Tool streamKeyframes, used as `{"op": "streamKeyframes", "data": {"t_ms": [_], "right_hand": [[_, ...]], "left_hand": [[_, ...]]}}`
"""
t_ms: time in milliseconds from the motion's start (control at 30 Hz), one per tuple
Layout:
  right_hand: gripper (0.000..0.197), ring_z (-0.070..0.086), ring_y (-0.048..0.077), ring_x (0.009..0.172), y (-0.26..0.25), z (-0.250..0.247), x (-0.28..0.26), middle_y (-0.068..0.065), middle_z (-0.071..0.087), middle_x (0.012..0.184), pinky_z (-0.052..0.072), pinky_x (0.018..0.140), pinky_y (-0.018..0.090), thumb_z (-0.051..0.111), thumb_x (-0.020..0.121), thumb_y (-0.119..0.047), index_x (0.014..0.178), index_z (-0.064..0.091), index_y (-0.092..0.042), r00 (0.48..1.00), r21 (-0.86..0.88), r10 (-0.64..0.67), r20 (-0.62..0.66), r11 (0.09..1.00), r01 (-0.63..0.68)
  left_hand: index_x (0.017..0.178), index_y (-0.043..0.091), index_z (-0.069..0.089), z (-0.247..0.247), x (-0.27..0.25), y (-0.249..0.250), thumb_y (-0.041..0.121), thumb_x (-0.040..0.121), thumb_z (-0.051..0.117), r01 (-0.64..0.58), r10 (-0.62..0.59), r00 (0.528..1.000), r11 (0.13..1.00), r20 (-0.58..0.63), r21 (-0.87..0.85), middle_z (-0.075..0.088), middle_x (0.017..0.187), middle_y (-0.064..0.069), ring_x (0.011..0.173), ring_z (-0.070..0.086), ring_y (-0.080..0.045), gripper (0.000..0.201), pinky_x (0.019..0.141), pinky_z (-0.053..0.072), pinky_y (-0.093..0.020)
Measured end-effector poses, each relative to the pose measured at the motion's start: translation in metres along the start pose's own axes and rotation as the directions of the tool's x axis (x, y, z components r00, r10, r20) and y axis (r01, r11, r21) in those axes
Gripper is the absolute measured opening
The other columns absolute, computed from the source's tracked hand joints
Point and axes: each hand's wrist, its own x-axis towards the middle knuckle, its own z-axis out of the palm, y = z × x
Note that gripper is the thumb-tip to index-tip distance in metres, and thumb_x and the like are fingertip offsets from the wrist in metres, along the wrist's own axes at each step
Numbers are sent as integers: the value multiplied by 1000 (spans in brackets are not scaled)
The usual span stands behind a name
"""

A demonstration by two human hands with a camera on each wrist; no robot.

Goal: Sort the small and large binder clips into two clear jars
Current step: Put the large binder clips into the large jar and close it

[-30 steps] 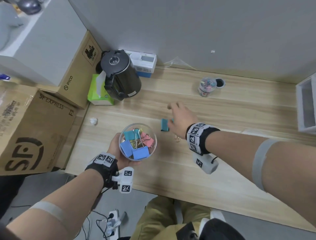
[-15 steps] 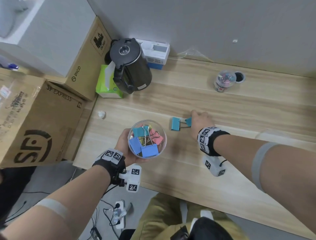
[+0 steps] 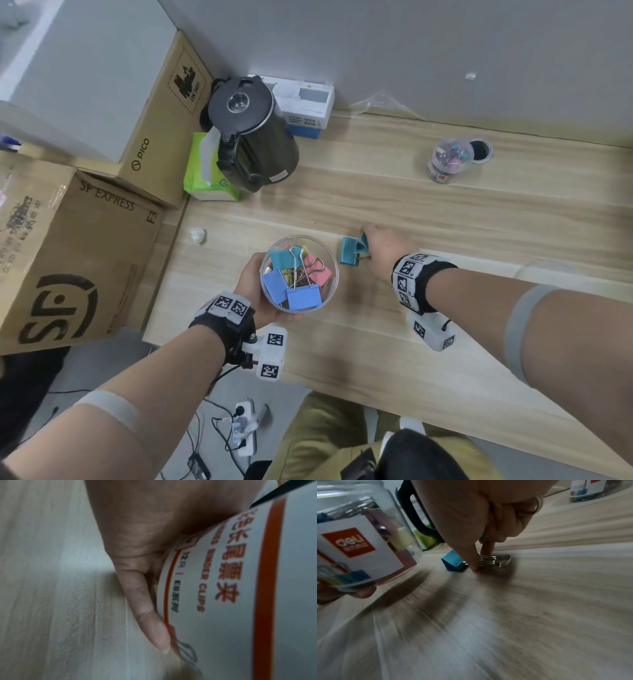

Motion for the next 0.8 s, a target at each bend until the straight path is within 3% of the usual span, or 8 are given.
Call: {"op": "streamKeyframes", "data": {"t_ms": [100,267,367,500,667,733,800], "right_hand": [[37,58,28,91,-1,1,1,10,58,111,44,68,34,66,87,-24,116,48,-10,998,-17,1,59,1000,0],[27,62,28,91,4,1,2,9,60,106,48,68,31,64,87,-23,109,58,-9,995,20,0,97,1000,-2],[20,64,27,85,11,-6,2,8,67,100,54,72,33,62,85,-22,102,63,-12,996,129,29,85,991,-40],[18,60,27,80,20,-25,-6,5,66,90,53,72,33,62,83,-29,95,63,-15,998,228,64,-27,972,-56],[13,50,23,62,16,-58,-23,0,56,64,44,59,32,64,80,-25,70,56,-22,977,402,7,-213,912,81],[24,47,18,60,9,-71,-31,-2,54,64,39,59,30,69,81,-26,65,52,-32,954,439,-71,-290,876,198],[12,52,17,65,0,-80,-40,2,58,73,42,64,26,72,82,-33,73,65,-29,932,455,-128,-338,845,281]], "left_hand": [[106,16,68,1,4,0,59,91,38,1,-1,1000,1000,-24,4,77,89,-17,94,64,-38,54,74,49,-48],[107,16,68,7,9,3,59,90,39,15,-15,1000,1000,-10,-16,76,93,-18,93,65,-38,55,72,54,-47],[106,15,68,13,11,5,58,90,38,3,-3,1000,1000,-17,-3,76,89,-17,93,64,-38,55,74,49,-46],[106,15,67,20,13,6,58,92,34,9,-8,1000,999,-5,37,77,87,-16,79,71,-35,56,58,59,-44],[108,16,68,26,19,7,58,91,34,-8,9,1000,998,-22,66,77,93,-16,96,65,-38,56,76,50,-46],[110,16,69,32,20,8,57,89,38,-21,24,999,997,-37,74,74,106,-17,102,64,-40,55,82,50,-49],[111,16,69,39,19,10,55,88,39,-41,45,998,996,-44,81,71,113,-17,103,63,-40,54,84,50,-49]]}}
